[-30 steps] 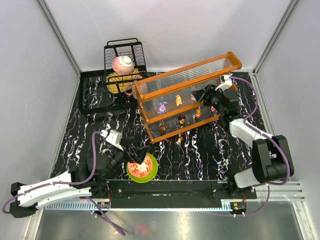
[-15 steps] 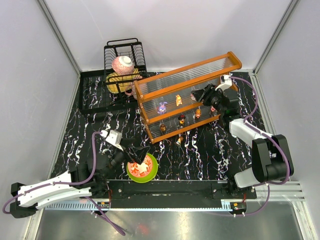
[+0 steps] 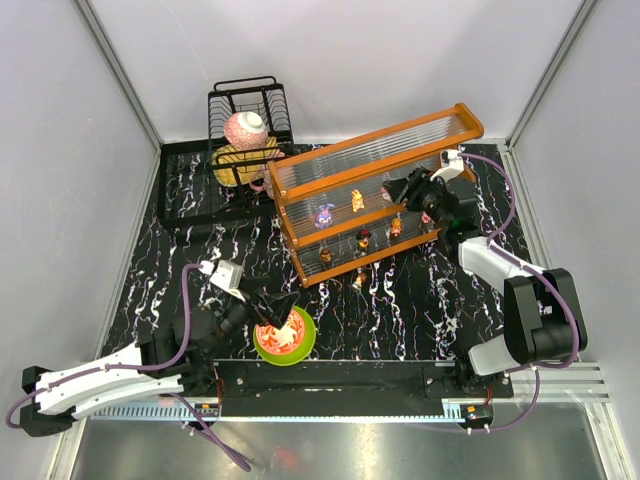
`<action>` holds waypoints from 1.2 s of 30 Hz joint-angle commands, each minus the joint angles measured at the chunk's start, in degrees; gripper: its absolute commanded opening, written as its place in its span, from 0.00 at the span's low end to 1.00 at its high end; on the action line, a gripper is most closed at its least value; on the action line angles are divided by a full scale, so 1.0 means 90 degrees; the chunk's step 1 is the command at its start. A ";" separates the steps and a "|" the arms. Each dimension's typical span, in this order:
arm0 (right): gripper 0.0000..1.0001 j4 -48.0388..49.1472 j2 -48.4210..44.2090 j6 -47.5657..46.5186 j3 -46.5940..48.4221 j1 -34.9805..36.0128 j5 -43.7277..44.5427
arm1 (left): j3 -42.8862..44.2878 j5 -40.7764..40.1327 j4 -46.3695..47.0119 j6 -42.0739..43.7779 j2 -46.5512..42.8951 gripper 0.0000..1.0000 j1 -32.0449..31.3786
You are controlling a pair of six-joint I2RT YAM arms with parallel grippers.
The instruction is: Place and organize the plastic toys onto the shelf
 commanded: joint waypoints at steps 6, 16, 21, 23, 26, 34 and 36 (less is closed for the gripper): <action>0.67 0.0331 0.0102 -0.0066 0.0186 0.0050 -0.0091 | -0.0029 0.0009 0.0097 0.0013 -0.0085 0.99 0.0030; 0.75 0.0428 0.0131 -0.0085 0.0157 0.0059 -0.0179 | -0.0019 0.0009 0.0126 0.0042 -0.0065 0.99 0.0040; 0.77 0.0448 0.0102 -0.0085 0.0147 0.0059 -0.0208 | -0.0010 -0.0001 0.0155 0.0062 -0.0036 0.99 0.0040; 0.78 0.0438 0.0073 -0.0076 0.0157 0.0050 -0.0218 | 0.0000 0.0009 0.0155 0.0071 -0.0026 0.99 0.0040; 0.79 0.0389 -0.0034 -0.0095 0.0167 0.0059 -0.0218 | 0.0010 0.0009 0.0146 0.0071 -0.0036 0.99 0.0050; 0.89 0.0321 -0.0425 -0.0281 -0.0009 0.0059 -0.0101 | 0.0039 -0.0060 0.0038 0.0052 -0.0114 0.99 0.0050; 0.90 0.0282 -0.0513 -0.0300 -0.0058 0.0059 -0.0072 | 0.0049 -0.0079 0.0009 0.0042 -0.0163 0.99 0.0050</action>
